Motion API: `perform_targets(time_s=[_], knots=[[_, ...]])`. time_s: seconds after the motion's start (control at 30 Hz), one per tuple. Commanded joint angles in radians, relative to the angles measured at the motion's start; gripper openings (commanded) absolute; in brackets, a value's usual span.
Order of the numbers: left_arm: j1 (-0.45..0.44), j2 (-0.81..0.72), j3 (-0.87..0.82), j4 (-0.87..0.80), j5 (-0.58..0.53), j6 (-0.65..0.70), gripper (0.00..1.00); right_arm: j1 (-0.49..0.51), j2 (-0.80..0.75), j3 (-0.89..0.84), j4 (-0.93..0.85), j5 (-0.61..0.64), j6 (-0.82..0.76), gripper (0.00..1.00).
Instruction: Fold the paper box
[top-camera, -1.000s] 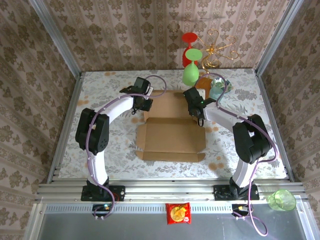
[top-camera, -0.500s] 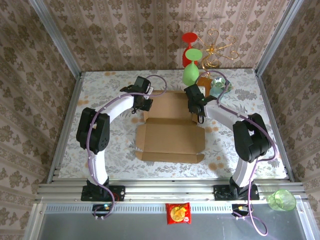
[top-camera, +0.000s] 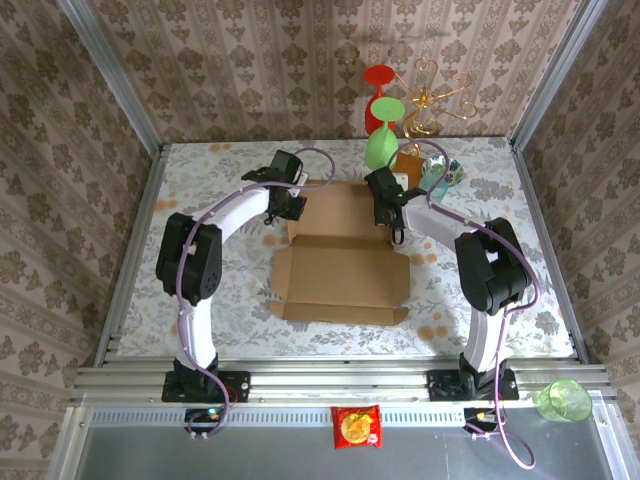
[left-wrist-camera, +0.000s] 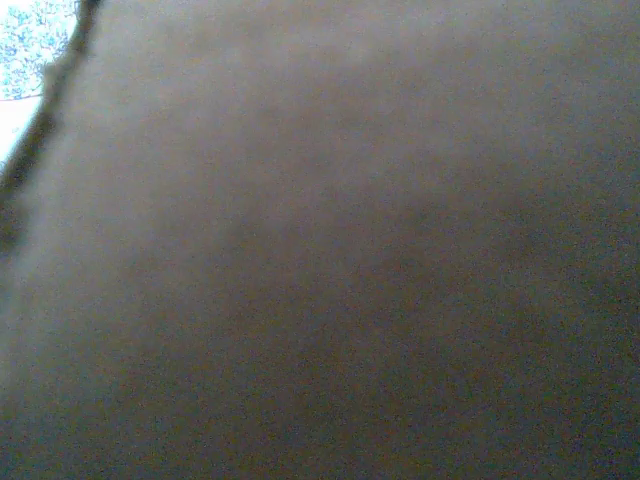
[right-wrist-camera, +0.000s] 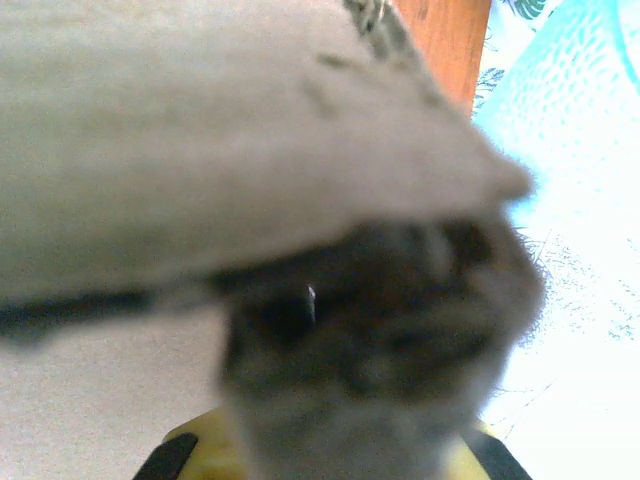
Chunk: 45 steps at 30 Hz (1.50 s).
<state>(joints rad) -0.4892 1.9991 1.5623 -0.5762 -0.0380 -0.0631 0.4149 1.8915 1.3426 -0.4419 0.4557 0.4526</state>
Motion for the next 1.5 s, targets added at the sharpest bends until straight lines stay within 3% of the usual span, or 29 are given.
perform_targets(time_s=[0.0, 0.2, 0.43, 0.57, 0.83, 0.9, 1.07, 1.23, 1.37, 1.47], knots=[[0.003, 0.041, 0.023, -0.067, 0.002, 0.003, 0.00, 0.009, 0.023, 0.020, -0.081, 0.108, 0.007, 0.01], [0.001, 0.052, 0.047, -0.086, 0.003, -0.028, 0.00, 0.052, 0.068, 0.077, -0.186, 0.229, -0.002, 0.00], [0.004, 0.050, 0.049, -0.086, 0.015, -0.050, 0.00, 0.055, 0.054, 0.047, -0.135, 0.122, -0.012, 0.00], [0.023, 0.039, 0.038, -0.081, 0.037, -0.069, 0.19, 0.053, 0.049, 0.053, -0.144, 0.108, -0.002, 0.00], [0.061, 0.031, 0.025, -0.074, 0.083, -0.065, 0.26, 0.047, 0.073, 0.091, -0.199, 0.087, 0.030, 0.00], [0.060, 0.038, 0.026, -0.076, 0.090, -0.066, 0.24, 0.047, 0.078, 0.097, -0.209, 0.081, 0.038, 0.00], [0.045, 0.064, 0.038, -0.097, 0.031, -0.066, 0.00, 0.049, 0.085, 0.118, -0.240, 0.073, 0.061, 0.00], [-0.004, 0.088, 0.059, -0.117, -0.102, -0.069, 0.00, 0.049, 0.099, 0.150, -0.285, 0.059, 0.092, 0.00], [-0.015, 0.101, 0.074, -0.131, -0.109, -0.084, 0.00, 0.048, 0.117, 0.176, -0.329, 0.035, 0.115, 0.00], [-0.018, 0.098, 0.085, -0.141, -0.088, -0.096, 0.20, 0.048, 0.134, 0.191, -0.370, 0.029, 0.135, 0.00]])
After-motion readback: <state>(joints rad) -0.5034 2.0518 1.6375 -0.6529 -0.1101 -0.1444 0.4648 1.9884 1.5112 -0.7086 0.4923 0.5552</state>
